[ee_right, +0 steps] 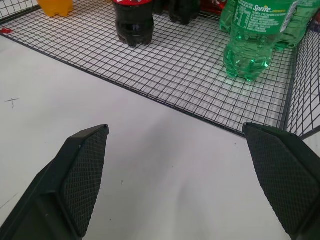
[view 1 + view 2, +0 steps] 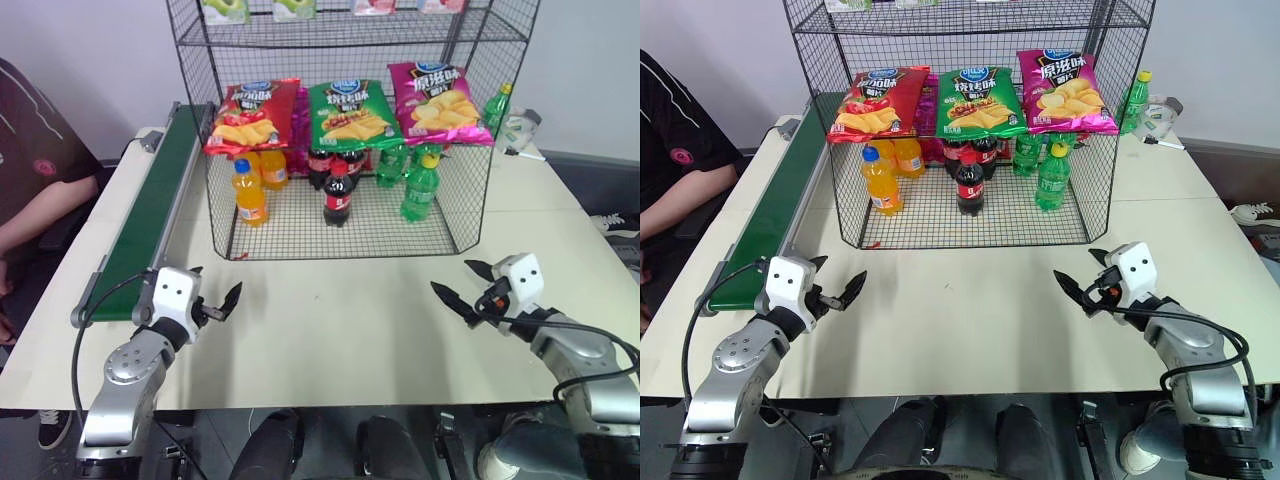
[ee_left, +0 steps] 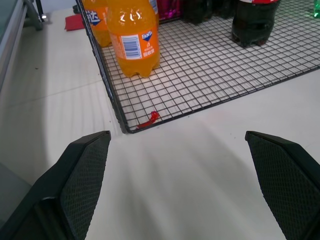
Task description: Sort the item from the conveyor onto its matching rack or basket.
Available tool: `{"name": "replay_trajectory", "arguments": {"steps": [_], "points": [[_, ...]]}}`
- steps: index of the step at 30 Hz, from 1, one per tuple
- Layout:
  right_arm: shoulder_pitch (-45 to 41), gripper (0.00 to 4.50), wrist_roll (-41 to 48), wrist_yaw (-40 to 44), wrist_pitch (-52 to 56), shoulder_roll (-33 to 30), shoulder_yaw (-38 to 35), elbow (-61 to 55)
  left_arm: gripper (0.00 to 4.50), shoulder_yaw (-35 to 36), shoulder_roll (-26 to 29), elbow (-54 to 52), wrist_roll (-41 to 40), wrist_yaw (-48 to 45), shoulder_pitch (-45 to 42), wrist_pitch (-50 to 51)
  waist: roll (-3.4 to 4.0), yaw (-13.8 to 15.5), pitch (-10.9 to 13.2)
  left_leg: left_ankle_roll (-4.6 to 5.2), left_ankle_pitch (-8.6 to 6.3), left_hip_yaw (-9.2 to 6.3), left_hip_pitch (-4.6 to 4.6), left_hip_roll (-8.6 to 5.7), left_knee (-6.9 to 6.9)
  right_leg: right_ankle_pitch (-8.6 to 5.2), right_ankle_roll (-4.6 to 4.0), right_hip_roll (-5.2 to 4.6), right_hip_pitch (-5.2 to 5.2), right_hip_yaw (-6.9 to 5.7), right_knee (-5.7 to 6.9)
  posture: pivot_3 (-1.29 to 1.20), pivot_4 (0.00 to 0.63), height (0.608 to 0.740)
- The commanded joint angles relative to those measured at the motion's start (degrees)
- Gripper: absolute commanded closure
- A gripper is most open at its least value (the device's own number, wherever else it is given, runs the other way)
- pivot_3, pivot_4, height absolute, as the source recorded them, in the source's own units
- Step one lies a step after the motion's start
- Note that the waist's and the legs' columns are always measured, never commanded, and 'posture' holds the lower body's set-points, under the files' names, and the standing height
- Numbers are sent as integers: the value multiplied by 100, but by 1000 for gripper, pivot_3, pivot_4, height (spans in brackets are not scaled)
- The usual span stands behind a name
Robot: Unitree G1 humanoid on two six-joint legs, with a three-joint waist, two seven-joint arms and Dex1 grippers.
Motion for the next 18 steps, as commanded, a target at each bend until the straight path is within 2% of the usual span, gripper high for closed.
{"name": "replay_trajectory", "arguments": {"steps": [1, 6, 18], "points": [[-36, 47, 21, 7, -120, 29, -9, -54, 0, 55, 100, -143, 77, -4, -19, -120, 0, -1, 0, 0, 0, 0, 0, 0, 0, 0, 0, 0, 0, 0, 0, 0, 150, 740], [-12, 47, 18, -12, -127, 47, 18, -74, 0, 98, -14, -186, -144, -9, -62, -9, 0, 0, 0, 0, 0, 0, 0, 0, 0, 0, 0, 0, 0, 0, -1, 0, 150, 740], [-37, 47, -11, -92, -167, 91, 99, -57, 0, -45, -31, -163, 177, 222, -104, -23, 0, 0, 0, 0, 0, 0, -1, 0, -1, 0, 0, 0, 0, 0, -2, 0, 150, 740]]}}
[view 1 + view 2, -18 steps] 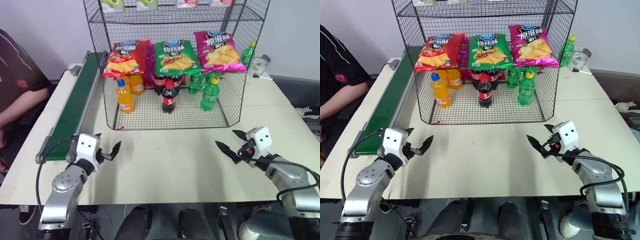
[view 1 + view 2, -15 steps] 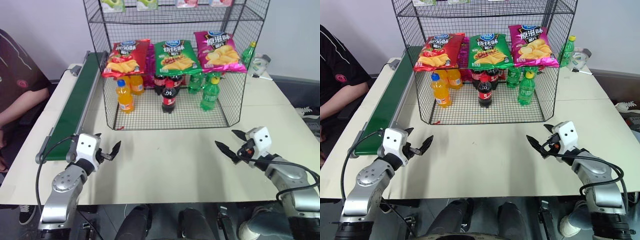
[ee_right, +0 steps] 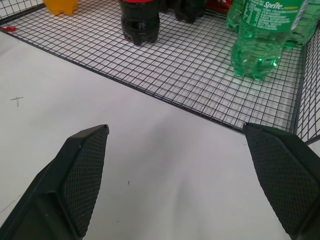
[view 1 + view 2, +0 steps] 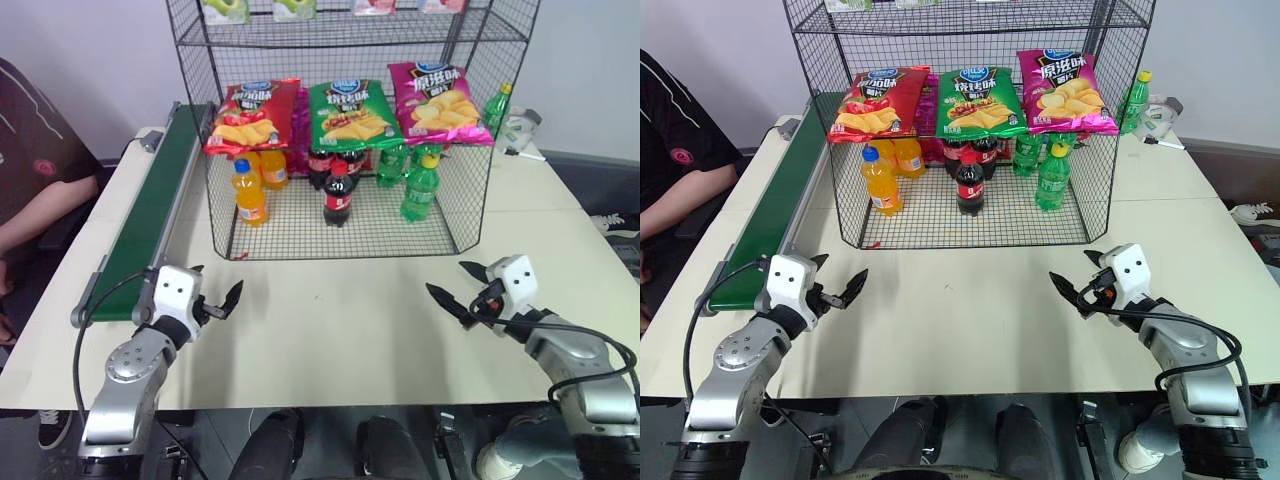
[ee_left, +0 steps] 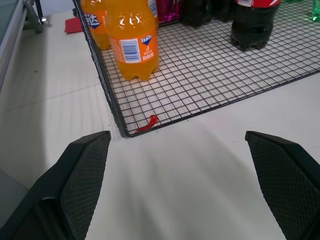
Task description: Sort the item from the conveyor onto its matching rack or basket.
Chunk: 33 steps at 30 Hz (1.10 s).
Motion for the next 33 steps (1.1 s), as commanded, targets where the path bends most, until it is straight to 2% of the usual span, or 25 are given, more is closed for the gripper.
{"name": "replay_trajectory", "arguments": {"steps": [1, 21, 33], "points": [[-42, 47, -15, -45, -163, 48, -41, -52, 0, -7, -13, -158, 180, 192, -46, -57, 0, 0, 0, 0, 0, 0, 0, 0, 0, 0, 0, 0, 0, 0, 0, 0, 150, 740], [-67, 47, -140, -475, -235, 264, -44, -4, 0, -116, -180, -347, 189, 252, 125, 77, 0, 0, 0, 0, 0, 0, 0, 0, 0, 0, 0, 0, 0, 0, -1, 0, 150, 740], [-150, 47, -322, -887, -163, 272, -84, -15, 0, -235, -237, -429, 506, 541, 162, 118, 0, 1, 0, 0, 0, 0, -1, 0, -1, 0, 0, 0, 0, 0, -2, 0, 150, 740]]}}
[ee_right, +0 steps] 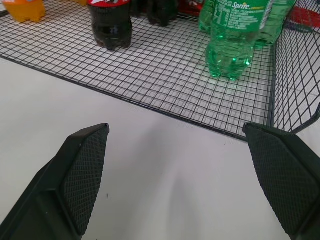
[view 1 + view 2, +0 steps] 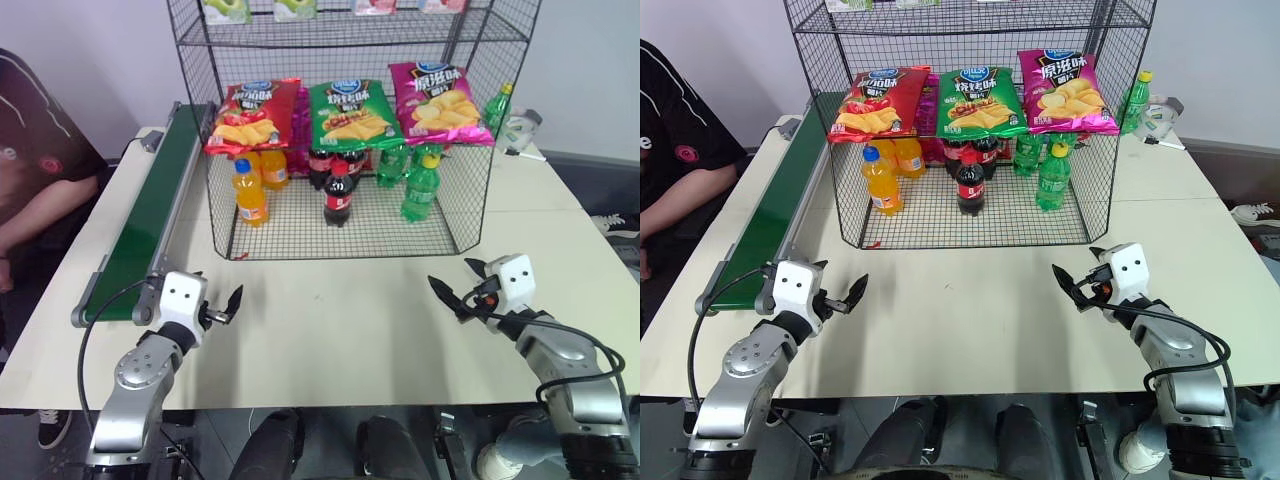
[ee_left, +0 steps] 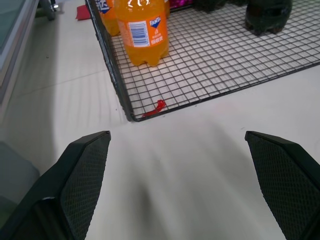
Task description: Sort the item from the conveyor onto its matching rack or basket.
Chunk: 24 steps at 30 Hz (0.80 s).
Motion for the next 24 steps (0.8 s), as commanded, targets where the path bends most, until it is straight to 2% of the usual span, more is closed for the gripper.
{"name": "replay_trajectory", "arguments": {"steps": [1, 11, 24], "points": [[-106, 47, -163, -195, -89, -30, -77, -91, 0, -57, -33, -239, 99, 95, -27, -35, 0, -1, 0, 0, 0, 0, 0, 0, 0, 0, 0, 0, 0, 0, 0, 0, 150, 740], [-296, 47, -511, -609, -352, 59, -111, 24, 0, -140, -108, -165, 260, 250, -114, -29, 0, 0, 0, 0, 0, 0, 0, 0, -1, 1, 1, 1, -1, -1, 0, 0, 150, 740], [-135, 47, -381, -235, -266, 2, -63, 17, 0, -228, -110, -141, 247, 83, -178, 81, 0, -6, 0, 0, 0, 0, 0, 0, -2, 1, 3, 1, -1, 0, -1, 0, 150, 740]]}}
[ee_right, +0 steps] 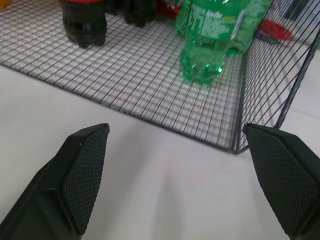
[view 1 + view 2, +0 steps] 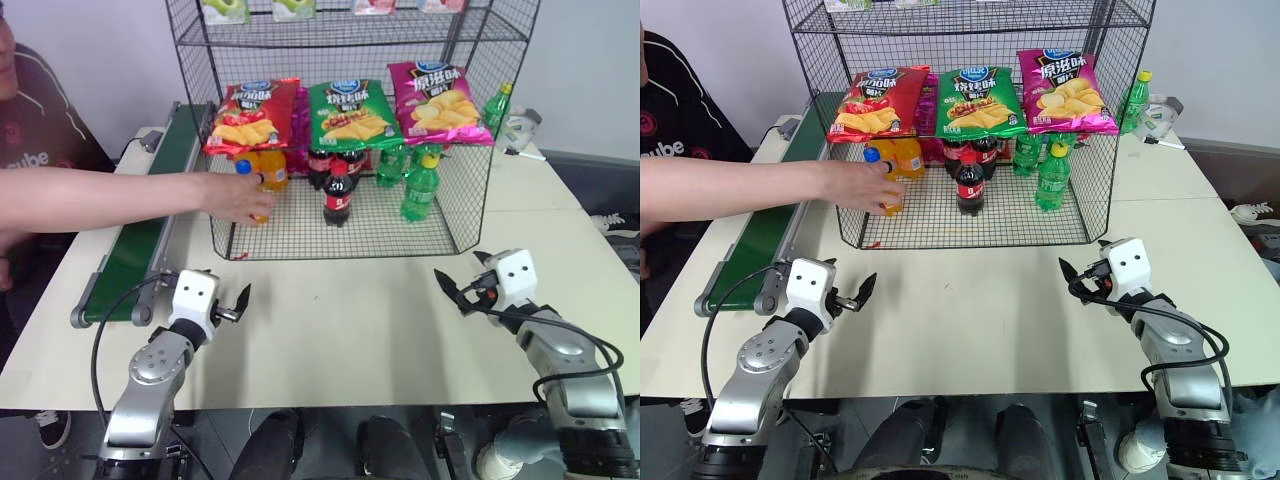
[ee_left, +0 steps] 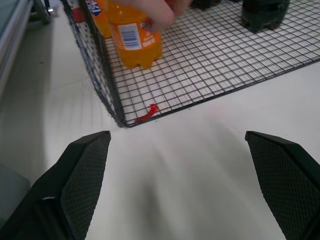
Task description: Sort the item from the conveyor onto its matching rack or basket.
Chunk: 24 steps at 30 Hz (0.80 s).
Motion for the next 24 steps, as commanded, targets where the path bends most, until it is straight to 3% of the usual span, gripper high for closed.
{"name": "replay_trajectory", "arguments": {"steps": [1, 24], "points": [[-46, 47, 44, 19, -82, -10, -76, -85, 0, 15, 17, -141, -11, -15, -36, -18, 0, -2, 0, 0, 0, 0, 0, 0, 0, 0, 0, 0, 0, 0, 0, 0, 150, 740], [-275, 47, -253, -9, -584, 18, 94, 289, 0, 137, 82, -270, -37, -67, -36, -99, 0, -1, 0, 0, 0, 0, 0, 0, 0, 3, 5, 0, 0, 0, -1, 0, 150, 740]]}}
